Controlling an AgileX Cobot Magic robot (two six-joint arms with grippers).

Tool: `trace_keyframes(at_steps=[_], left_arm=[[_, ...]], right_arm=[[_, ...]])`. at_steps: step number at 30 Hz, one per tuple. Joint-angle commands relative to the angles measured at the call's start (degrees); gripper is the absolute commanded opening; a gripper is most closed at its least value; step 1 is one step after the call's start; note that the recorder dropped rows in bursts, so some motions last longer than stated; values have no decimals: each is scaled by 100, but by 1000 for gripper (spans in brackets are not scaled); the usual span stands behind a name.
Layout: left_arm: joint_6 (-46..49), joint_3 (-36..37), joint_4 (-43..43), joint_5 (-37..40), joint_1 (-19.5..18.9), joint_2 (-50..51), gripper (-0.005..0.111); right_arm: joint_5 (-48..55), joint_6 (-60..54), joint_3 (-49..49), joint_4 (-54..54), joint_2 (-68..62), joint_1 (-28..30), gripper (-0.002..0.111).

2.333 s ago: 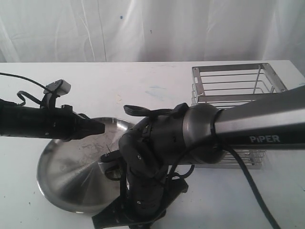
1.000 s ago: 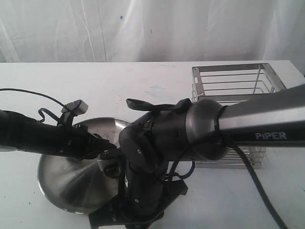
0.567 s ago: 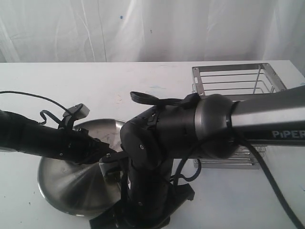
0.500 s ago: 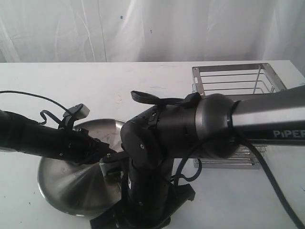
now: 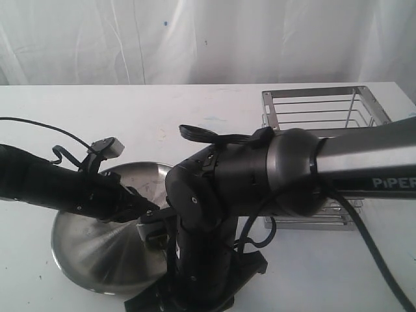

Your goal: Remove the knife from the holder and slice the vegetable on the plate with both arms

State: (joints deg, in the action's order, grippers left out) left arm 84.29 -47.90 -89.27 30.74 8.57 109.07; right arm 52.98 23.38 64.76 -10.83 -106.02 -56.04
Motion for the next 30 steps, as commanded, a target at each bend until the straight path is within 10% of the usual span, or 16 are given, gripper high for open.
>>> trace_keyframes(at_steps=[1,30], left_arm=[[-33,22,23,208,8,-67,0],[-74,218,320,-483,18,303,0]], right_arm=[[-27,20,-19,11,47,10,0],[372,-60,-19,-299,47,10,0]])
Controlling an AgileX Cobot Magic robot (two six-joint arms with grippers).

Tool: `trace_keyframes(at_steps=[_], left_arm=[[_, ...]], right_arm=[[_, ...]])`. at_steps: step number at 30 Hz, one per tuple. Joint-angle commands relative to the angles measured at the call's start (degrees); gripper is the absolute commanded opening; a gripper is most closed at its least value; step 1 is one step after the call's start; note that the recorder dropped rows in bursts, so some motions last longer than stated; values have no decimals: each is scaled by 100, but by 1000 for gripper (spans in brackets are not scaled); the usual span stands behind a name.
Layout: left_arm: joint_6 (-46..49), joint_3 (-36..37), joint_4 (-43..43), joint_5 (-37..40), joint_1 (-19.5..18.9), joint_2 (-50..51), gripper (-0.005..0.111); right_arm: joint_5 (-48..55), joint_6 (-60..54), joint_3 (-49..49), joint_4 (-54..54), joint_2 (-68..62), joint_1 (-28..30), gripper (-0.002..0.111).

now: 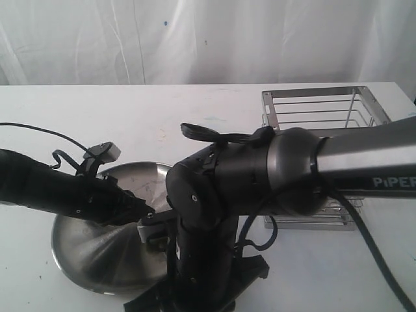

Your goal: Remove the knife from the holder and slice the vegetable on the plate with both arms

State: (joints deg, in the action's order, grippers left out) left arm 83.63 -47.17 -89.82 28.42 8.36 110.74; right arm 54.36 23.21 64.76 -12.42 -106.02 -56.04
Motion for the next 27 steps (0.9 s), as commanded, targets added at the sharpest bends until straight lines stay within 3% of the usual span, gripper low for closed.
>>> trace_keyframes(at_steps=[1,12,22,27], left_arm=[[-8,145,375,-251,40,137,0],[-149,-169,178,-73,29,31,0],[-160,-365,162,-1041,29,-947,0],[-173,-355,162,-1102,29,-1367,0]], right_arm=[[234,-42,-19,-154,47,10,0],[253,-182,-19,-302,47,10,0],[-182,-132,-19,16,47,10,0],[-361,145,-19,529,47,10,0]])
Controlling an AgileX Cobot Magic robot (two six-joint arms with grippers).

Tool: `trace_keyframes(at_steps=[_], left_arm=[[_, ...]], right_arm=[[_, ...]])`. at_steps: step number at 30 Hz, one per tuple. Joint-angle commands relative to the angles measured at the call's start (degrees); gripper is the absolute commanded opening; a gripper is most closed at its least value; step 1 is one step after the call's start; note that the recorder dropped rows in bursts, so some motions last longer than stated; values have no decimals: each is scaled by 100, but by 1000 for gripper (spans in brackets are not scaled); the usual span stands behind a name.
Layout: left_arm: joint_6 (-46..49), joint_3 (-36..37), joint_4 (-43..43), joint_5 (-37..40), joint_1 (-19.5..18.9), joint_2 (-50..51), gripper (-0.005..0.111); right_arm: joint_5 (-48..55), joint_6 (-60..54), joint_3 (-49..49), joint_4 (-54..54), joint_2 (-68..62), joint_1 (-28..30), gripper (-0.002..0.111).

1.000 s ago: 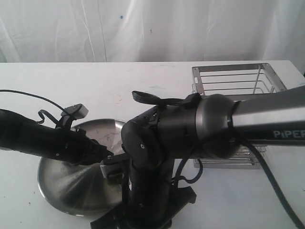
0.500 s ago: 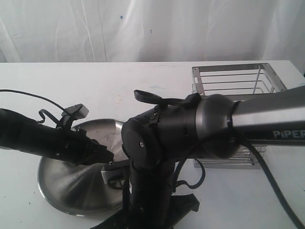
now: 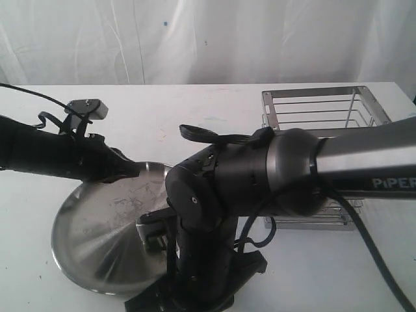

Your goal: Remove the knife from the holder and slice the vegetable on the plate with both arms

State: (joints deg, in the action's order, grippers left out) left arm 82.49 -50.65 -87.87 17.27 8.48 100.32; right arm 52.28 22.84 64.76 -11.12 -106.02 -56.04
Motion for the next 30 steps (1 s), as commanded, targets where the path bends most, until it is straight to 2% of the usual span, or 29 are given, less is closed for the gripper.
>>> trace_keyframes(at_steps=[1,5,8,11,14,18,30], left_arm=[[-84,-7,-33,-24,17,-398,0],[-332,-7,-33,-479,17,-608,0],[-332,29,-33,-498,17,-751,0],[-595,380,-33,-754,17,-969,0],[-609,879,-33,-1381,17,-1075,0],[-580,1128,-33,-1425,17,-1076,0],[-580,1116,-33,-1467,17,-1086,0]], right_arm=[[-165,207,-19,455,59,10,0],[-285,330,-19,624,195,10,0],[-496,330,-8,612,416,10,0],[-537,330,-8,448,540,-14,0],[-690,599,-20,432,540,-302,0],[-711,1179,-20,881,502,-569,0],[-804,1201,-20,895,139,-569,0]])
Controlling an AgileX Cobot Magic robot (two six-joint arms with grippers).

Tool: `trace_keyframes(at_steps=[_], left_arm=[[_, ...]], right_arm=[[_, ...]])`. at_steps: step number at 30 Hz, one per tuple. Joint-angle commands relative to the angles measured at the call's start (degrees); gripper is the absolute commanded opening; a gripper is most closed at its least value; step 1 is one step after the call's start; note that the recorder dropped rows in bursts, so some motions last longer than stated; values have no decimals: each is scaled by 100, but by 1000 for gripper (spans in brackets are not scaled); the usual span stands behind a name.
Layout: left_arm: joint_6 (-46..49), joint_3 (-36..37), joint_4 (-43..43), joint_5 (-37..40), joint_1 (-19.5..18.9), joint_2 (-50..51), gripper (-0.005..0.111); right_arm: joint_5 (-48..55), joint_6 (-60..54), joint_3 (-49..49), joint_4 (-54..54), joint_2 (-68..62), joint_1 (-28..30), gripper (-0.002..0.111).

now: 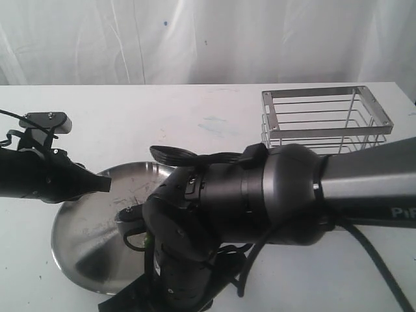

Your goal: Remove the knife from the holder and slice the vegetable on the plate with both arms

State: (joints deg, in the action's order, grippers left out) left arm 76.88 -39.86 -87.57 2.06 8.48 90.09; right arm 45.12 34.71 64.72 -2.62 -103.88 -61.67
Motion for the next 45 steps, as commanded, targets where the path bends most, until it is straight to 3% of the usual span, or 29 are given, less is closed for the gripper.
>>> trace_keyframes(at_steps=[1,21,35,45], left_arm=[[-19,36,-64,54,17,-63,0],[-19,36,-64,141,17,-63,0],[295,36,-538,1169,17,-8,0],[904,-2,-1238,2112,17,728,0]], right_arm=[[-87,15,-17,45,-104,-5,0],[-163,4,-17,19,-230,-5,0],[-163,4,-17,19,-255,-5,0],[-176,4,-17,19,-254,-5,0]])
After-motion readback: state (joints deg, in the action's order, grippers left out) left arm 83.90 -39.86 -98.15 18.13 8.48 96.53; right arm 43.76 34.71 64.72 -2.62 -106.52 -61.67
